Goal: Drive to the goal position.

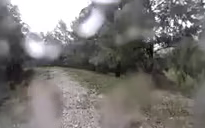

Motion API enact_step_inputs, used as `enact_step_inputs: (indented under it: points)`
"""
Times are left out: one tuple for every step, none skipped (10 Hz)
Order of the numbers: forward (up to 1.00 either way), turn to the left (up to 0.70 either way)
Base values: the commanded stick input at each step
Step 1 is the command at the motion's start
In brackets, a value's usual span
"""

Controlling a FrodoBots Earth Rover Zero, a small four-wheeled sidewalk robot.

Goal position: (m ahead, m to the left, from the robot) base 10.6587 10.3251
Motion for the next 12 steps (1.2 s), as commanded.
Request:
enact_step_inputs:
  points:
    - [0.85,0.34]
    - [0.85,0.10]
    - [0.85,0.00]
    - [0.85,0.00]
    - [0.85,0.20]
    - [0.85,0.30]
    - [0.85,0.30]
    - [0.85,0.07]
    - [0.85,0.00]
    - [0.85,0.00]
    - [0.85,0.00]
    - [0.85,0.00]
